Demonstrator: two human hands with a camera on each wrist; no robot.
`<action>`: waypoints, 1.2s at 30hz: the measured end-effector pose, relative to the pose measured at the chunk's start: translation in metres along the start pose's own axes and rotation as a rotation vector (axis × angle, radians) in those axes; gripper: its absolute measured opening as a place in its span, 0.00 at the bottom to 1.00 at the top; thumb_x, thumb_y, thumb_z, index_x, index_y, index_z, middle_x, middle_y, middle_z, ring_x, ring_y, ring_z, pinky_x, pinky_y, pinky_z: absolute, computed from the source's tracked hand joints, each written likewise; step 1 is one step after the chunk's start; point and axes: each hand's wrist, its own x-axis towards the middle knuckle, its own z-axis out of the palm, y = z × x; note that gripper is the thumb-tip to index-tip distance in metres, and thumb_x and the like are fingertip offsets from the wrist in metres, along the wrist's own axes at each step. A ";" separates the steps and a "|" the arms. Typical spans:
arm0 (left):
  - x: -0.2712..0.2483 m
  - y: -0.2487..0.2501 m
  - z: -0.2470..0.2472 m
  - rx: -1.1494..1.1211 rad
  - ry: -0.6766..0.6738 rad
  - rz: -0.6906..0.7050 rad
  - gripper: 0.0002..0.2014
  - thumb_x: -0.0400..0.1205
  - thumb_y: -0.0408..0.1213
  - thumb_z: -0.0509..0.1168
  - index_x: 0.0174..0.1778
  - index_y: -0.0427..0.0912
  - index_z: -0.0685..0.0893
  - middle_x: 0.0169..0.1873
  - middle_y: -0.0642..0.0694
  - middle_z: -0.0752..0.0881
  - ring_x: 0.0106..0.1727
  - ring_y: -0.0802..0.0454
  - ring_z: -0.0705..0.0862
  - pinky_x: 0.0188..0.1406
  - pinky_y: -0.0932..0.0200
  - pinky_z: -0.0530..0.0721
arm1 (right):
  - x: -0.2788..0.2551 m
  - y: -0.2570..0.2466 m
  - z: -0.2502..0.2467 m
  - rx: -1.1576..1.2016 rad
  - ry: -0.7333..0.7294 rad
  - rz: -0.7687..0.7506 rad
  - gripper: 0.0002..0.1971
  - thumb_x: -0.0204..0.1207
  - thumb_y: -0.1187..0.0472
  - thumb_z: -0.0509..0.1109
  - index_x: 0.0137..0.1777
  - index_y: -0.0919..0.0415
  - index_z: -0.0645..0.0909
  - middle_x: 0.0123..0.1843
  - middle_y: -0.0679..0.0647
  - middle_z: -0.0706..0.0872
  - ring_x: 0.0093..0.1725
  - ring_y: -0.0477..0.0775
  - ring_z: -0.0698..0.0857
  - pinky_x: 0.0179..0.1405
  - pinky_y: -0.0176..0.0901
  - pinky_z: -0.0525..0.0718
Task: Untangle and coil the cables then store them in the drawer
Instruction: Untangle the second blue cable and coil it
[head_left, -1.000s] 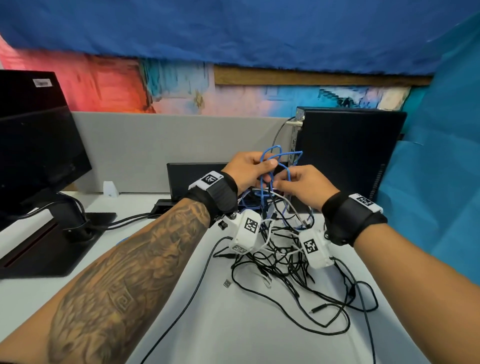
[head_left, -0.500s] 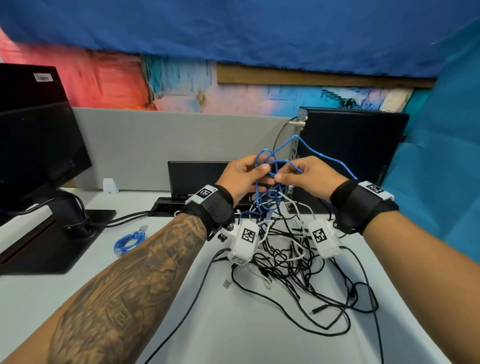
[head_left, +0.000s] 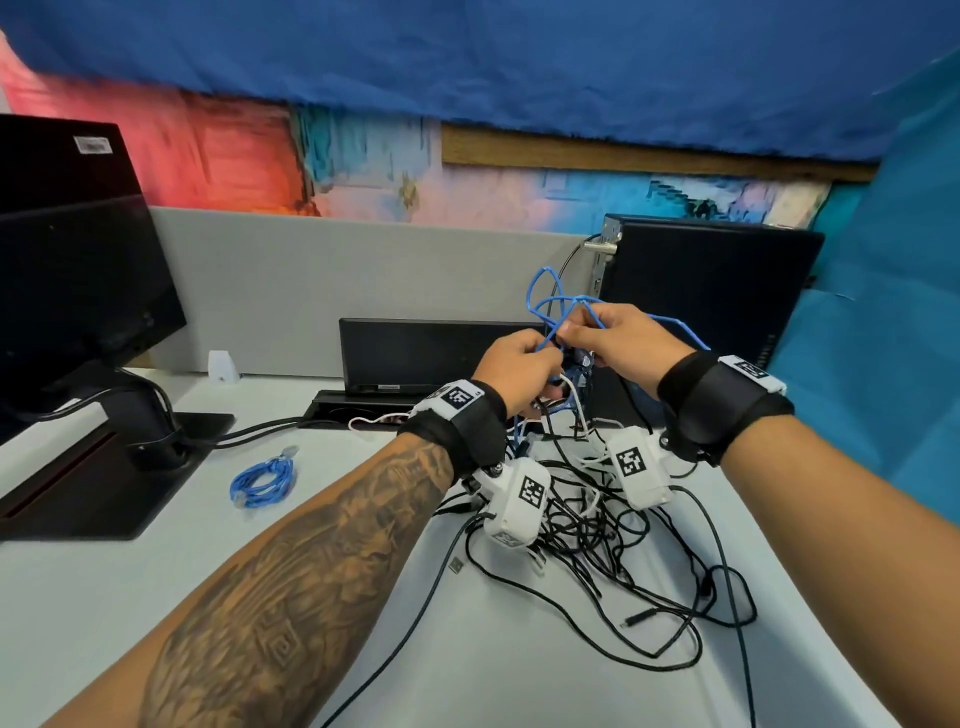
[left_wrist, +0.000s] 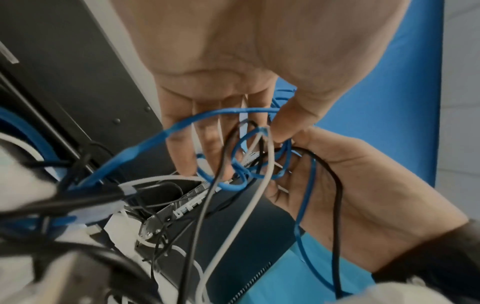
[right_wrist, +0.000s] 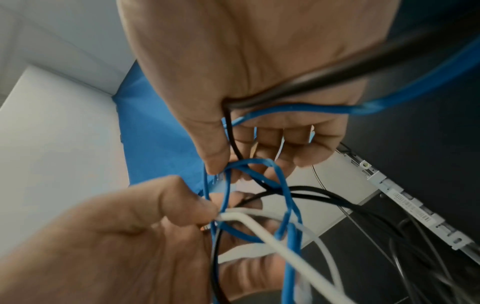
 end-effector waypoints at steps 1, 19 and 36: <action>0.001 0.000 0.000 -0.006 0.007 -0.006 0.05 0.84 0.36 0.62 0.43 0.45 0.81 0.44 0.41 0.89 0.47 0.43 0.92 0.38 0.49 0.88 | 0.001 0.000 -0.001 -0.008 0.008 -0.002 0.13 0.85 0.57 0.70 0.44 0.68 0.84 0.36 0.53 0.83 0.32 0.42 0.77 0.38 0.38 0.75; 0.005 -0.037 -0.020 0.185 0.123 0.160 0.08 0.86 0.32 0.63 0.42 0.44 0.79 0.35 0.41 0.80 0.34 0.47 0.86 0.28 0.65 0.79 | -0.001 0.012 -0.030 -0.074 0.155 0.148 0.12 0.88 0.62 0.63 0.41 0.61 0.78 0.29 0.52 0.88 0.23 0.45 0.83 0.22 0.33 0.77; 0.003 -0.052 -0.044 0.294 -0.082 -0.169 0.09 0.84 0.41 0.68 0.38 0.46 0.80 0.35 0.46 0.83 0.36 0.51 0.83 0.39 0.53 0.85 | 0.004 0.010 -0.041 0.269 0.465 0.095 0.11 0.89 0.61 0.60 0.43 0.52 0.74 0.40 0.56 0.86 0.41 0.55 0.88 0.45 0.51 0.88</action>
